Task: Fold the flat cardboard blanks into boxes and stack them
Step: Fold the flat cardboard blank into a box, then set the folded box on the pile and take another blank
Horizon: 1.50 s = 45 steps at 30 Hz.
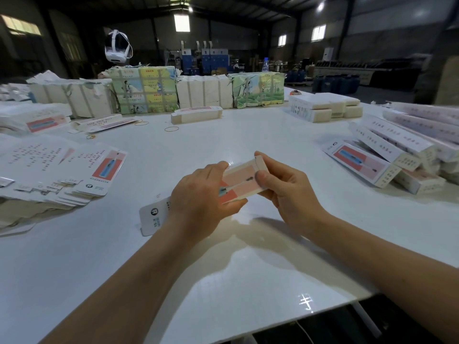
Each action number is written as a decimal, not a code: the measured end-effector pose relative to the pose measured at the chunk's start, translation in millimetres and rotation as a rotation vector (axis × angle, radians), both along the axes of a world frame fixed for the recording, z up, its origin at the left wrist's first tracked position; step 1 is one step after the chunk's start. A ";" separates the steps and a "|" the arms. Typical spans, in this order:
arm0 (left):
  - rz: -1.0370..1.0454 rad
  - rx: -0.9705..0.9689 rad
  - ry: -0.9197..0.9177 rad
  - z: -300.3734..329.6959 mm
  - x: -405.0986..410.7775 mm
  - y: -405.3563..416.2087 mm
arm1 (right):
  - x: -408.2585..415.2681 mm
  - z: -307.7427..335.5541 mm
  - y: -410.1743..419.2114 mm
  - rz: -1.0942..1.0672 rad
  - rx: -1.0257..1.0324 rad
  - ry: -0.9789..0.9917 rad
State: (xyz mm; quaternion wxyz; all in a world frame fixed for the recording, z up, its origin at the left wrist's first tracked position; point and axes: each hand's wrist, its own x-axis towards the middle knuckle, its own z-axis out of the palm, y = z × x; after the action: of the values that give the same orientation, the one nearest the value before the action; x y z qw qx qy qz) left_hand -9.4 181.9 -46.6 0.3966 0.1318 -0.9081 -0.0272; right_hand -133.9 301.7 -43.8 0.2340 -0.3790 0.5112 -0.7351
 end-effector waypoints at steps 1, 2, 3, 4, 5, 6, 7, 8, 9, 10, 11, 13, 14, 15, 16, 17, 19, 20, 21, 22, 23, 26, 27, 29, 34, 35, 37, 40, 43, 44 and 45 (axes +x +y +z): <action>-0.007 0.004 0.005 0.0 0.1 0.1 | 0.0 -0.3 0.1 0.002 -0.005 0.004; -0.013 0.007 0.010 0.1 0.1 0.0 | 0.2 -0.1 0.3 0.004 -0.007 0.004; -0.017 0.009 0.016 0.0 0.4 -0.2 | 0.5 0.3 0.6 0.003 -0.006 0.003; -0.019 0.013 0.018 0.1 0.4 -0.3 | 0.8 0.8 0.7 0.000 -0.003 0.009; -0.019 0.015 0.018 0.3 0.3 -0.3 | 0.7 0.5 0.7 -0.004 0.003 0.025; -0.020 0.016 0.017 0.6 0.3 -0.2 | 1.1 0.4 0.8 -0.010 0.010 0.048; -0.020 0.014 0.015 0.7 0.2 -0.1 | 1.9 0.1 1.2 -0.016 0.021 0.075; -0.018 0.012 0.011 0.8 0.1 0.1 | 2.6 -0.2 1.7 -0.024 0.029 0.104; -0.016 0.009 0.004 0.9 0.3 0.3 | 3.1 -0.6 2.2 -0.036 0.034 0.132; -0.012 0.006 -0.005 1.2 0.3 0.9 | 3.8 -0.8 2.6 -0.054 0.037 0.158; -0.008 0.002 -0.010 1.5 0.3 1.5 | 4.7 -1.1 3.1 -0.079 0.045 0.188; -0.006 -0.006 -0.020 2.3 0.2 3.0 | 6.9 -1.4 5.2 -0.163 0.087 0.309; -0.007 -0.009 -0.024 2.8 0.0 4.2 | 8.5 -1.3 6.7 -0.214 0.114 0.404; -0.006 -0.009 -0.026 3.2 -0.1 5.2 | 10.3 -1.8 7.9 -0.264 0.140 0.515; -0.005 -0.005 -0.025 3.8 0.1 6.6 | 12.2 -2.4 8.8 -0.308 0.159 0.620; -0.002 0.003 -0.023 4.4 -0.1 7.8 | 14.2 -3.1 9.2 -0.340 0.168 0.708; 0.006 0.008 -0.013 5.7 0.0 9.7 | 16.9 -4.2 7.9 -0.376 0.178 0.832; 0.012 0.000 -0.011 5.8 0.0 10.4 | 16.9 -5.0 7.0 -0.395 0.191 0.884; 0.016 -0.013 -0.013 5.8 0.2 11.1 | 16.5 -5.9 6.5 -0.418 0.209 0.933; 0.020 -0.025 -0.017 5.6 0.3 11.7 | 15.9 -6.7 6.3 -0.434 0.225 0.971; 0.023 -0.033 -0.020 5.4 0.5 11.8 | 15.5 -7.3 6.5 -0.441 0.238 0.982; 0.033 -0.008 -0.018 4.6 2.0 9.5 | 15.7 -7.5 6.6 -0.399 0.266 0.931; 0.037 0.003 -0.017 4.4 2.7 7.5 | 15.6 -7.2 6.1 -0.361 0.276 0.896; 0.043 0.019 -0.026 3.7 4.4 2.1 | 15.6 -6.3 5.5 -0.257 0.291 0.808; 0.047 0.030 -0.065 2.4 6.5 -8.5 | 10.8 -4.7 8.4 -0.141 0.266 0.810; 0.046 0.028 -0.072 2.6 7.1 -9.7 | 9.5 -4.0 8.7 -0.151 0.260 0.857; 0.038 0.021 -0.098 2.8 8.3 -11.1 | 7.7 -3.7 8.2 -0.175 0.289 1.048; 0.035 0.035 -0.179 4.3 9.8 -10.9 | 4.6 -6.9 6.1 -0.235 0.312 1.308; 0.051 0.033 -0.315 4.4 8.3 -12.8 | 3.4 -9.1 6.2 -0.320 0.303 1.456; 0.035 0.009 -0.327 3.8 8.1 -13.2 | 2.5 -9.5 5.6 -0.323 0.334 1.483; 0.007 -0.028 -0.320 3.3 8.2 -14.1 | 1.6 -10.0 4.8 -0.330 0.374 1.486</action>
State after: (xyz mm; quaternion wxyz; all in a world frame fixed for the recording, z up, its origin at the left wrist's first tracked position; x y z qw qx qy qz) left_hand -1.3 167.8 -43.3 0.2486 0.1323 -0.9595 0.0084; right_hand -132.3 306.5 -53.7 -0.2219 -0.6450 0.6988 -0.2154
